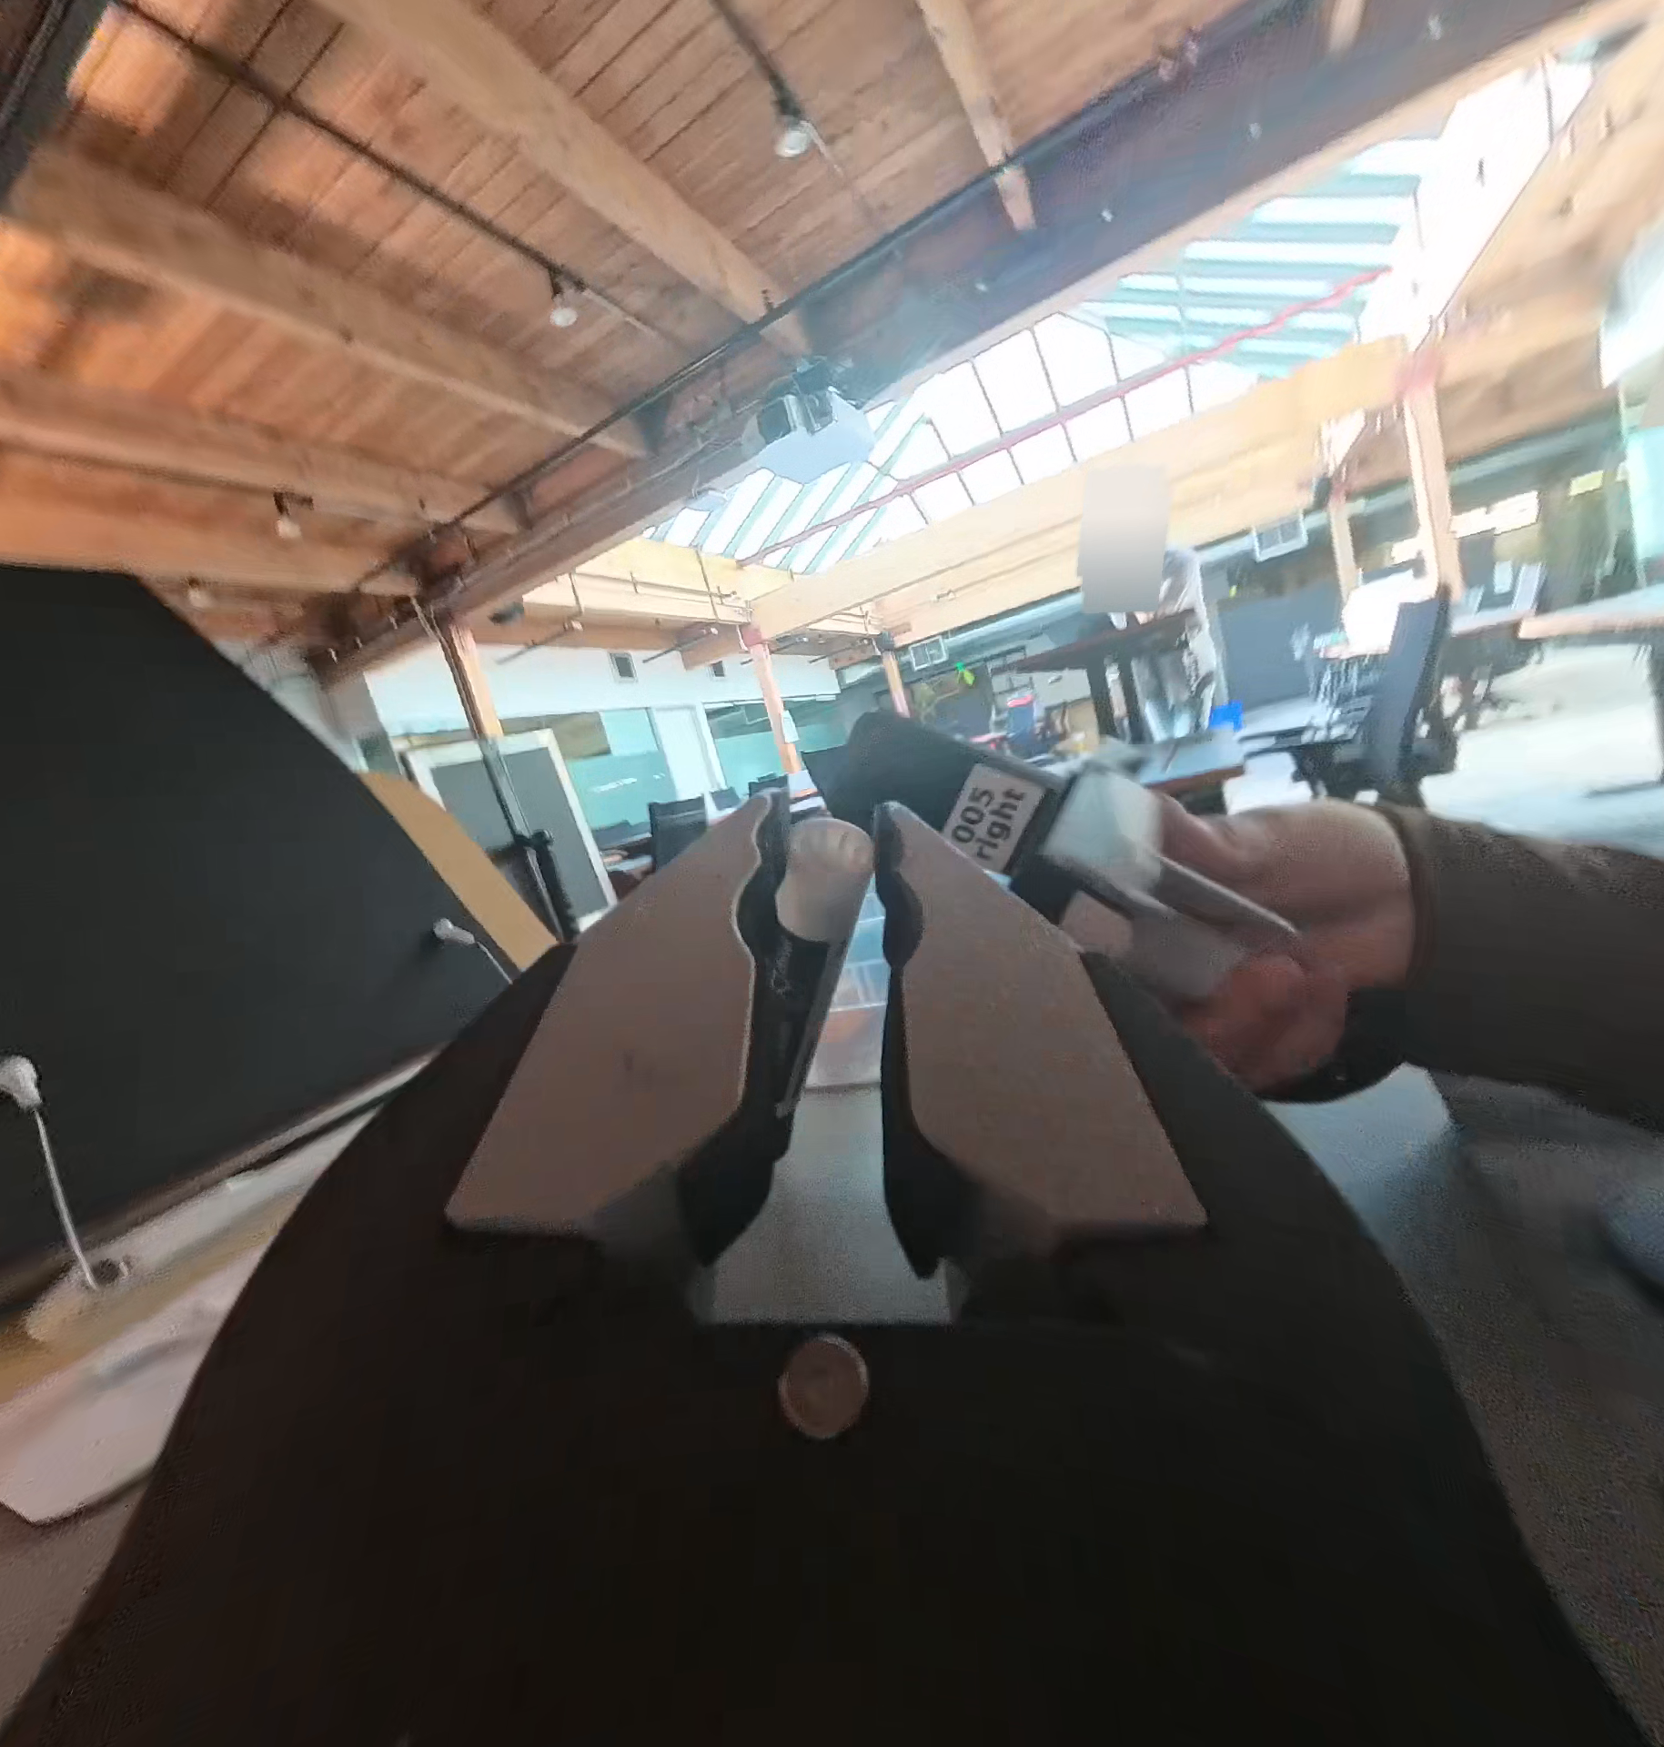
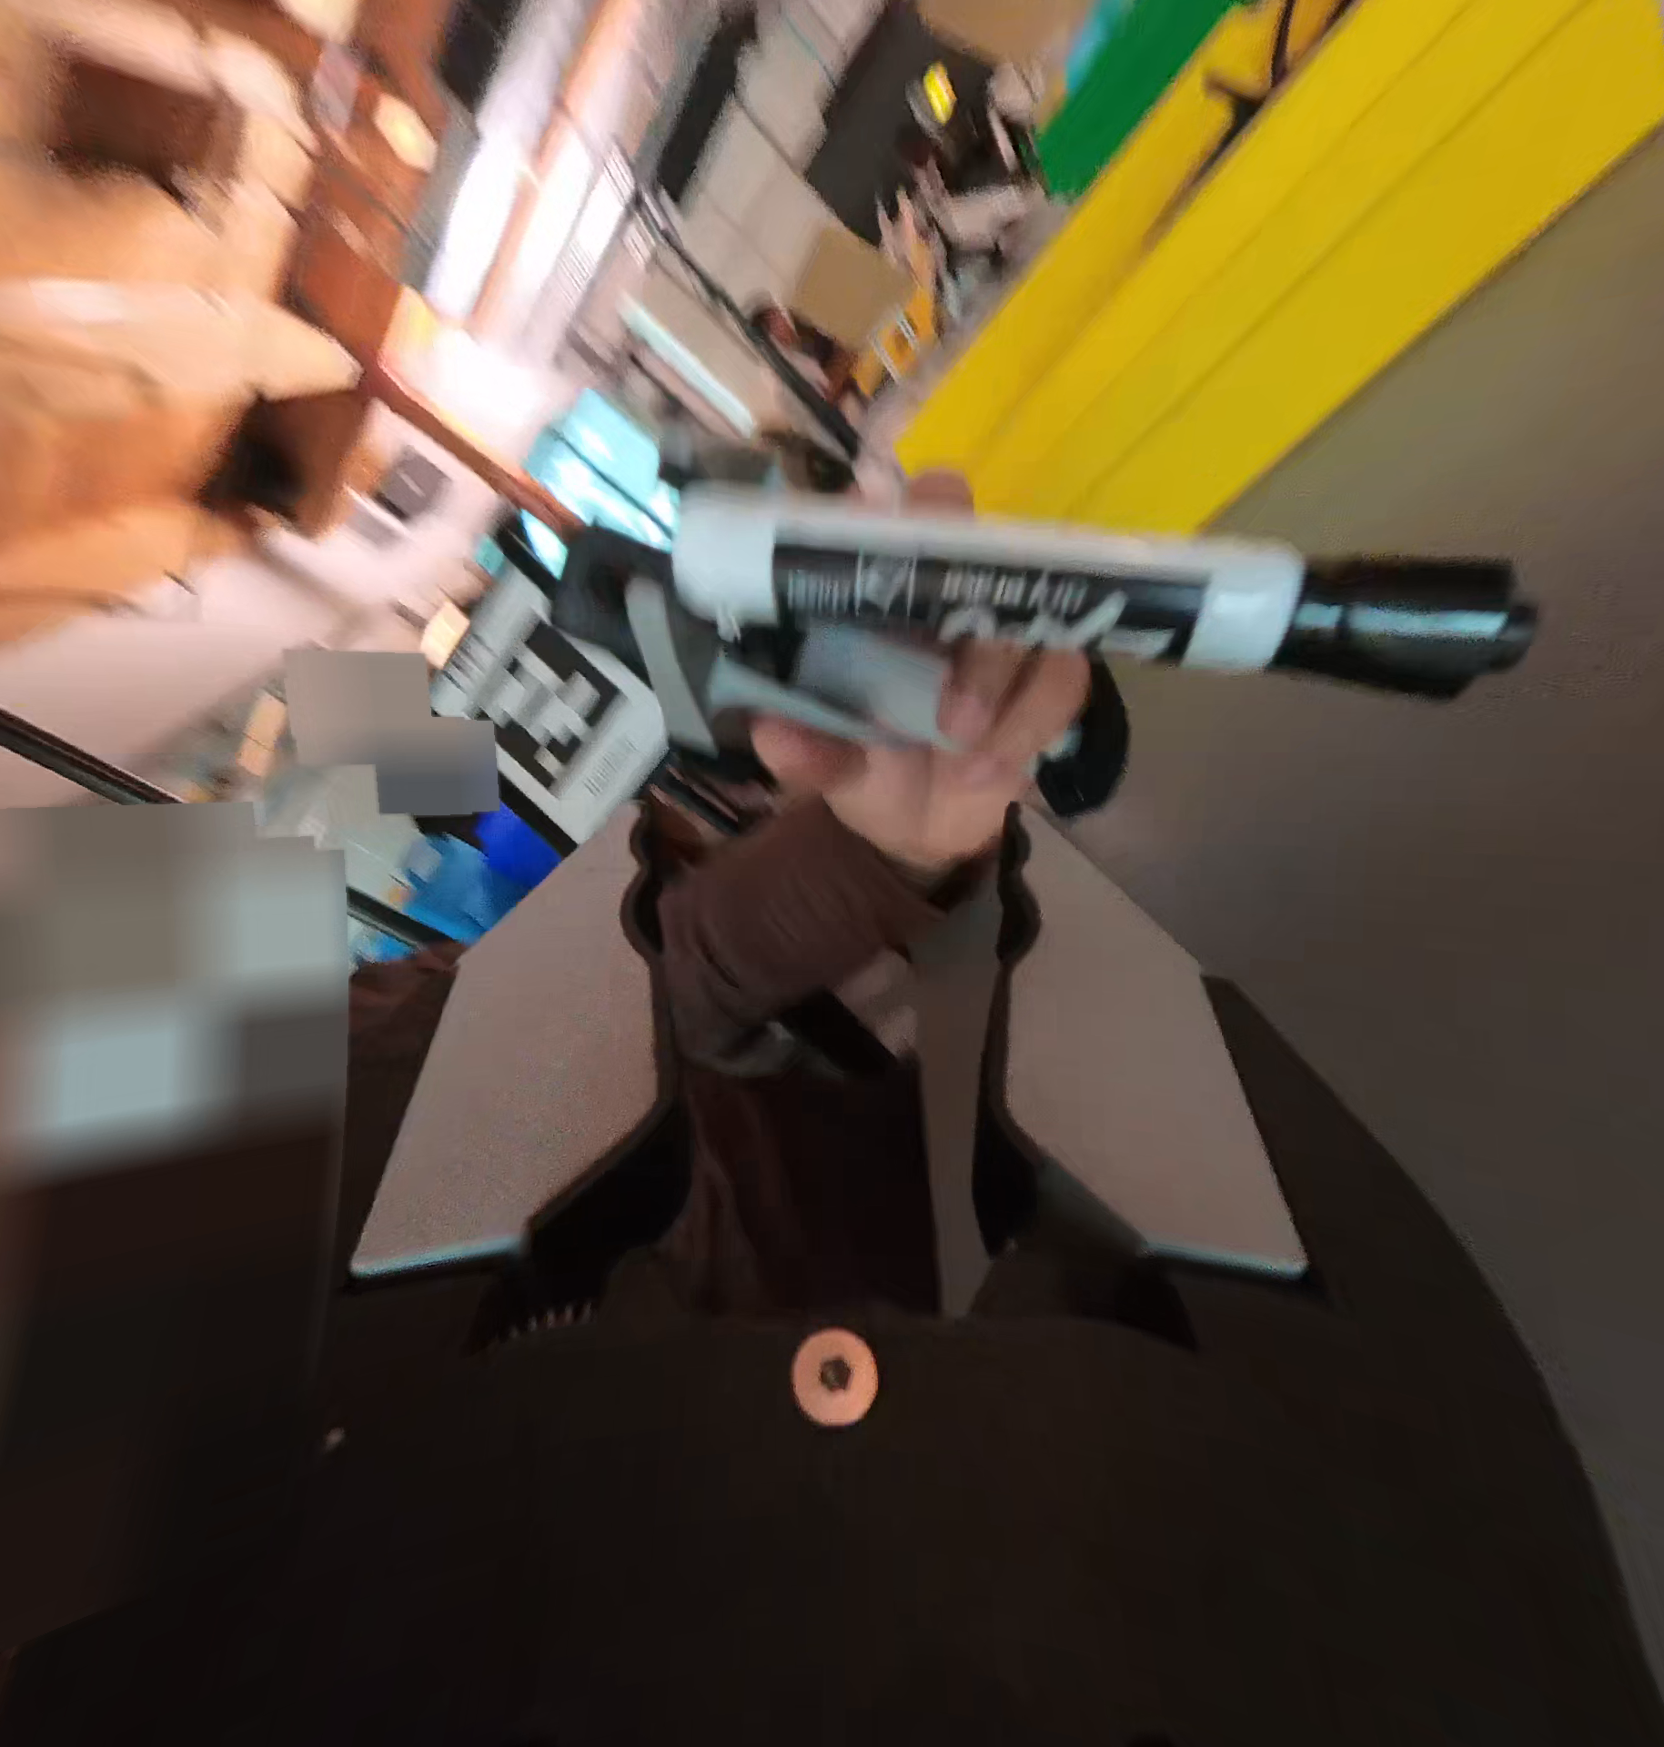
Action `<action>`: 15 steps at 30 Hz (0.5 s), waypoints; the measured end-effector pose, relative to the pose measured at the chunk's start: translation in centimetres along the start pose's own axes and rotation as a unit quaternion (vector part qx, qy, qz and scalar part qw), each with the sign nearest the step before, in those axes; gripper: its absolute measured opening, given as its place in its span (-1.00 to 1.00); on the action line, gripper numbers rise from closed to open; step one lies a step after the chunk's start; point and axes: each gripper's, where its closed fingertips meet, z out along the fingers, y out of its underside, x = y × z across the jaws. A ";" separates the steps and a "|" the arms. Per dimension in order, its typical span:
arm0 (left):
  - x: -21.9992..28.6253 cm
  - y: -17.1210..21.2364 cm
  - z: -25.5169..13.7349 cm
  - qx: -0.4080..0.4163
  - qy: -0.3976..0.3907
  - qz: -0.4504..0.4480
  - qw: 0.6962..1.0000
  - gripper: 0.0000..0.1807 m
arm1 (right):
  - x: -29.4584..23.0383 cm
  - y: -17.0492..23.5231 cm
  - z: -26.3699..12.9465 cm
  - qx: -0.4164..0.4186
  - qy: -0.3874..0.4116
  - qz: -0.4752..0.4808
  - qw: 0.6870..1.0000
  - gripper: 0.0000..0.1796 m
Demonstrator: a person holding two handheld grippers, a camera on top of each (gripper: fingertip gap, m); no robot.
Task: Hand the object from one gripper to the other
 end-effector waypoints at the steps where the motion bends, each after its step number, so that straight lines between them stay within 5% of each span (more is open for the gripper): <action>1: 0.8 -0.2 0.1 0.001 0.009 0.025 1.000 -0.84 | -0.6 -1.1 -0.2 0.034 -0.030 0.017 0.999 -0.26; 4: 2.7 -0.4 0.1 0.001 0.027 0.082 0.996 -0.84 | -2.0 -2.6 -1.0 0.082 -0.093 0.046 0.991 -0.33; 7: 4.7 -0.2 -0.1 -0.010 0.043 0.154 0.987 -1.00 | -1.4 -2.7 -0.8 0.089 -0.074 0.042 0.992 -0.39; 11: 7.0 1.7 0.2 -0.052 0.071 0.202 0.975 -1.00 | -1.6 -2.6 -0.6 0.096 -0.098 0.034 0.990 -0.81; 13: 6.2 4.2 0.4 -0.111 0.078 0.189 0.972 -1.00 | 2.6 -1.8 0.0 0.068 0.037 0.013 0.997 -1.00; 15: 4.8 5.9 -0.1 -0.167 0.073 0.153 0.971 -1.00 | 6.7 -1.3 -0.9 0.037 0.204 -0.062 0.976 -0.94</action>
